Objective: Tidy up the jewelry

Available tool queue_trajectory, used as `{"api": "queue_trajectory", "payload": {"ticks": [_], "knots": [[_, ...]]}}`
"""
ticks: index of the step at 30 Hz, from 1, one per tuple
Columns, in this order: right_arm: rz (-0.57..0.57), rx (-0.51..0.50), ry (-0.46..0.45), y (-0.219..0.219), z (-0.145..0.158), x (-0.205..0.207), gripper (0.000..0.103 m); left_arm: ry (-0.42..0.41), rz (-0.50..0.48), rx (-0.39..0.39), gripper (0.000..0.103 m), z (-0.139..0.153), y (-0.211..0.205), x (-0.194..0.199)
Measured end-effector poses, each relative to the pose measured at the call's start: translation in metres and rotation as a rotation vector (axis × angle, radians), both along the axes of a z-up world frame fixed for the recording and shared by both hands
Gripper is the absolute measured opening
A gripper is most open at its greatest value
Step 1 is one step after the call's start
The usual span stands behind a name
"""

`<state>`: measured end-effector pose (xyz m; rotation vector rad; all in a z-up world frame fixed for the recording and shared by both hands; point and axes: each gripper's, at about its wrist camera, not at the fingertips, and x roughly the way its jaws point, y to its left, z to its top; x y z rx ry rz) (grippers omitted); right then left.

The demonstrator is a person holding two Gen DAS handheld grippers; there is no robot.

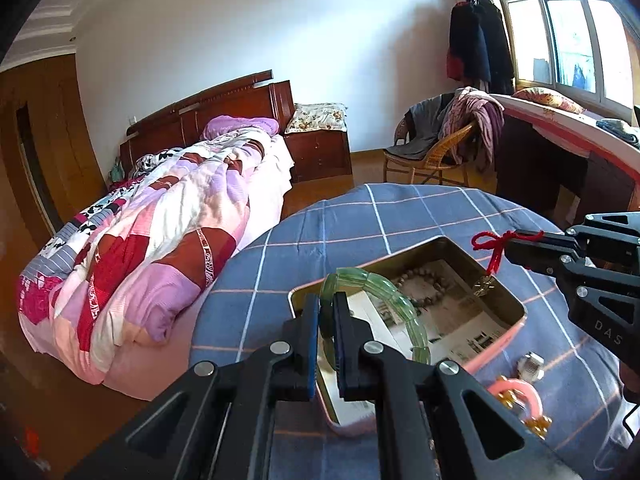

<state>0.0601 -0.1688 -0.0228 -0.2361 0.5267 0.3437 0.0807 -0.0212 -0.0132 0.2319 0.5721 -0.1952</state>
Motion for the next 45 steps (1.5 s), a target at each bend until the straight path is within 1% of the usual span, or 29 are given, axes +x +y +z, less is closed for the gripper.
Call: {"api": "queue_trajectory", "payload": {"ticks": [9, 18, 20, 22, 23, 24, 25, 26, 27, 28, 30, 38, 45], "knots": [[-0.025, -0.019, 0.032, 0.004, -0.012, 0.027, 0.006, 0.010, 0.013, 0.054, 0.006, -0.007, -0.009, 0.027], [-0.048, -0.033, 0.062, 0.004, -0.024, 0.042, 0.006, 0.044, 0.015, 0.074, 0.006, -0.022, -0.015, 0.044], [-0.054, -0.041, 0.067, 0.004, -0.027, 0.043, 0.007, 0.052, 0.012, 0.077, 0.006, -0.026, -0.017, 0.046], [-0.056, -0.052, 0.072, 0.005, -0.030, 0.044, 0.009, 0.054, 0.021, 0.081, 0.008, -0.030, -0.018, 0.048], [-0.061, -0.058, 0.067, 0.005, -0.031, 0.043, 0.013, 0.059, 0.025, 0.081, 0.011, -0.032, -0.018, 0.049], [-0.068, -0.067, 0.066, 0.005, -0.032, 0.043, 0.034, 0.070, 0.026, 0.080, 0.024, -0.034, -0.018, 0.050], [-0.069, -0.068, 0.069, 0.005, -0.033, 0.043, 0.056, 0.075, 0.037, 0.080, 0.045, -0.035, -0.017, 0.049], [-0.069, -0.064, 0.066, 0.004, -0.033, 0.042, 0.060, 0.064, 0.049, 0.081, 0.057, -0.035, -0.016, 0.047], [-0.072, -0.061, 0.061, 0.003, -0.033, 0.040, 0.060, 0.038, 0.062, 0.083, 0.072, -0.034, -0.015, 0.042], [-0.073, -0.066, 0.062, 0.004, -0.034, 0.040, 0.060, 0.024, 0.067, 0.079, 0.074, -0.033, -0.014, 0.039], [-0.077, -0.074, 0.056, 0.005, -0.034, 0.037, 0.060, 0.031, 0.061, 0.064, 0.074, -0.033, -0.012, 0.036], [-0.075, -0.078, 0.047, 0.008, -0.037, 0.029, 0.060, 0.032, 0.073, 0.070, 0.074, -0.038, -0.008, 0.025], [-0.075, -0.075, 0.042, 0.010, -0.040, 0.024, 0.060, 0.021, 0.063, 0.075, 0.074, -0.037, -0.011, 0.014]]}}
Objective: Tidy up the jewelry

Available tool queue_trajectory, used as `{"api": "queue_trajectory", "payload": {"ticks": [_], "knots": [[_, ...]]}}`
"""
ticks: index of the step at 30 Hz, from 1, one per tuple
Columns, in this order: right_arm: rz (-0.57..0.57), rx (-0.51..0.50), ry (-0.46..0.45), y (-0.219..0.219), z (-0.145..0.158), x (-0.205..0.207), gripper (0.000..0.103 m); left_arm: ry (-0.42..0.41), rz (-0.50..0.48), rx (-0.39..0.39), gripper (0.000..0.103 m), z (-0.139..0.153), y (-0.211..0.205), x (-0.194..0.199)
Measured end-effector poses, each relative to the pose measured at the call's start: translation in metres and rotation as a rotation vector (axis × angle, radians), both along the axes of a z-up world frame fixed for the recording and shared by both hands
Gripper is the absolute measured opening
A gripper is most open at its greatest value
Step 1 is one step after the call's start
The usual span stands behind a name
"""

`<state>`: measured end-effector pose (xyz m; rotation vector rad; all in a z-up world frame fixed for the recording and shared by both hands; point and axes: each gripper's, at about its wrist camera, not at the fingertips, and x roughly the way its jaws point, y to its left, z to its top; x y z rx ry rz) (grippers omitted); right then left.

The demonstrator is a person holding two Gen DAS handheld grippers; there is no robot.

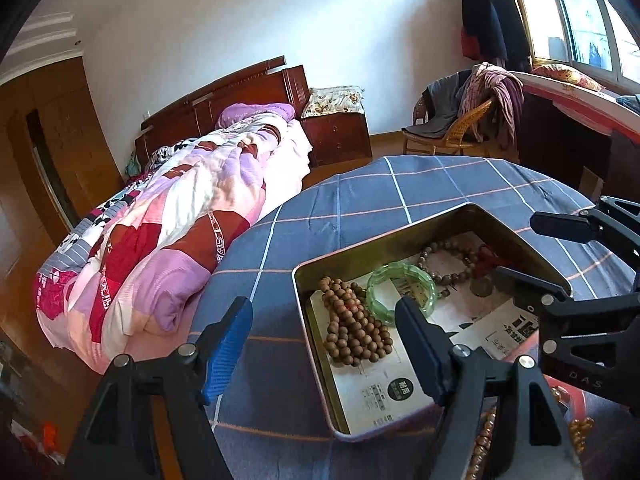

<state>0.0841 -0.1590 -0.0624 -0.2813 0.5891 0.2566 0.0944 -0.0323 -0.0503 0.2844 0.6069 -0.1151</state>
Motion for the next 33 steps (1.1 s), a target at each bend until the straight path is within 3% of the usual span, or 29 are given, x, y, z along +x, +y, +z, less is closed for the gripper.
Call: {"api": "queue_trajectory", "payload": {"ticks": [29, 33], "knots": [[-0.019, 0.009, 0.012, -0.009, -0.007, -0.026, 0.062, 0.028, -0.004, -0.025, 0.074, -0.014, 0.006, -0.045], [-0.026, 0.009, 0.005, -0.014, -0.006, -0.040, 0.065, 0.039, 0.005, -0.031, 0.074, -0.019, 0.011, -0.055]]}}
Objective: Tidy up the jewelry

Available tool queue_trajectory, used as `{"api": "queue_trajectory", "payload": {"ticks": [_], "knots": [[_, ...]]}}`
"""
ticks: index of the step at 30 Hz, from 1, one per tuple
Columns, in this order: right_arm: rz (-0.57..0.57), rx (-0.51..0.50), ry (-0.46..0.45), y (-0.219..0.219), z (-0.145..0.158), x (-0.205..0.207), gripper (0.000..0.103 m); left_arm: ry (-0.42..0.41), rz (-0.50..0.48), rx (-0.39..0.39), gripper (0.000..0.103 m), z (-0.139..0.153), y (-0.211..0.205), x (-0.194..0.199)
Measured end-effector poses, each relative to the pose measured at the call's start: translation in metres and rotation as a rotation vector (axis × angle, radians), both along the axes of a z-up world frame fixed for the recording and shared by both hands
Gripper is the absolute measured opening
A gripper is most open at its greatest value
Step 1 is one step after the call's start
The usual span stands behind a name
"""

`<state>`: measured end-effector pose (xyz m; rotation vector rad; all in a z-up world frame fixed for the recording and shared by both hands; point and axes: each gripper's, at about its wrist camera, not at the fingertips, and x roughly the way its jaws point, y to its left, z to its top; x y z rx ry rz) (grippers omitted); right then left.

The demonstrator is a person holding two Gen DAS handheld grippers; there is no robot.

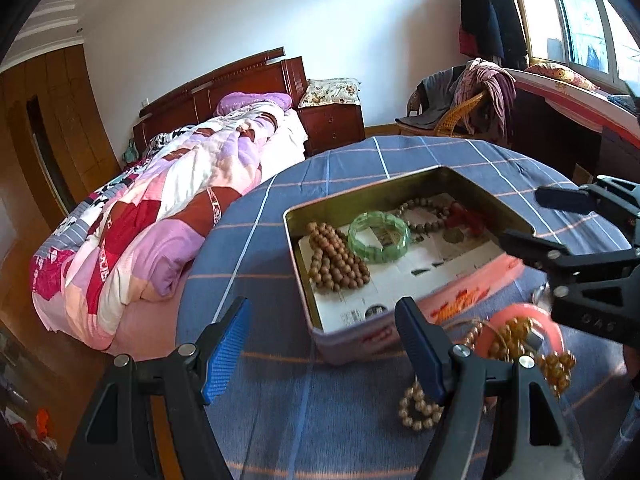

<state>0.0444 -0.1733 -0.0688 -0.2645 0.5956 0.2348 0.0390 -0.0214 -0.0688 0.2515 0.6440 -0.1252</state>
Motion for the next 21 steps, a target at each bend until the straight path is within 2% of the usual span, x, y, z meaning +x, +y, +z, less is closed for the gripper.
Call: {"api": "queue_trajectory", "payload": {"ticks": [8, 14, 21], "knots": [[-0.035, -0.004, 0.008, -0.016, -0.009, -0.022, 0.066, 0.040, -0.013, -0.013, 0.074, -0.011, -0.002, -0.013], [-0.053, 0.002, 0.026, -0.021, -0.017, -0.023, 0.066, 0.058, -0.039, 0.007, 0.074, -0.019, -0.011, -0.016], [-0.069, 0.004, 0.030, -0.029, -0.018, -0.025, 0.066, 0.071, -0.039, -0.014, 0.074, -0.021, -0.008, -0.022]]}}
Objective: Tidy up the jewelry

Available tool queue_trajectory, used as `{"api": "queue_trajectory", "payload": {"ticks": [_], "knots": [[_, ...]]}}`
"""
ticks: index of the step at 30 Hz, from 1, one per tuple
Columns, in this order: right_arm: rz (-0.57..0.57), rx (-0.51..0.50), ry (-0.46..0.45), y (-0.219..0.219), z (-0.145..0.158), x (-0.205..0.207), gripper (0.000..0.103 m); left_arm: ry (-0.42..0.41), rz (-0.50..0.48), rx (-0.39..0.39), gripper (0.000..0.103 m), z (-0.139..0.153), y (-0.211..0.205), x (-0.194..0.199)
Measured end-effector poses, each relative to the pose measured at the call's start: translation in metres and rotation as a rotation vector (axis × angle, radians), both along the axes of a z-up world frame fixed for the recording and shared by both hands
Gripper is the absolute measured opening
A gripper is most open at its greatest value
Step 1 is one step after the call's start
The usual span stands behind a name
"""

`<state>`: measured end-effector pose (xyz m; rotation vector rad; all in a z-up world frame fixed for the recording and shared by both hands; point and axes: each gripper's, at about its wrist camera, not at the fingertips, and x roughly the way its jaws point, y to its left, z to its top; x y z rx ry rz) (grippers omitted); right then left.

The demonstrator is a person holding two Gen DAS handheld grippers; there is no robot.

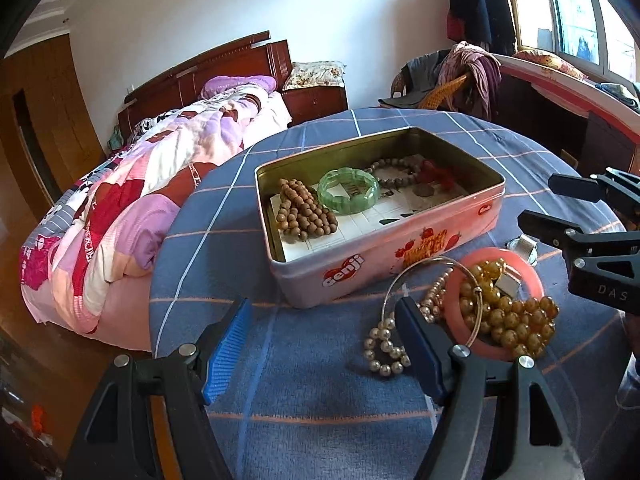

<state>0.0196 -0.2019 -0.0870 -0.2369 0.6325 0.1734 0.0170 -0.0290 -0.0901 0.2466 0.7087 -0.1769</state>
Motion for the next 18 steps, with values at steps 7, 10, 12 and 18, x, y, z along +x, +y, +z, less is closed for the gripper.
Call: {"api": "queue_trajectory", "payload": {"ticks": [7, 10, 12, 18], "knots": [[-0.067, 0.014, 0.039, -0.027, -0.006, 0.001, 0.066, -0.010, -0.001, -0.006, 0.074, 0.004, -0.002, -0.002], [-0.070, 0.024, 0.054, -0.031, -0.007, 0.000, 0.066, -0.012, -0.010, -0.011, 0.074, 0.005, -0.004, -0.003], [-0.061, 0.043, 0.064, -0.031, -0.007, -0.001, 0.066, -0.012, -0.016, -0.017, 0.074, 0.005, -0.006, -0.004], [0.007, 0.040, 0.109, -0.012, -0.010, 0.001, 0.066, 0.005, -0.016, -0.016, 0.074, -0.001, -0.006, -0.001]]}}
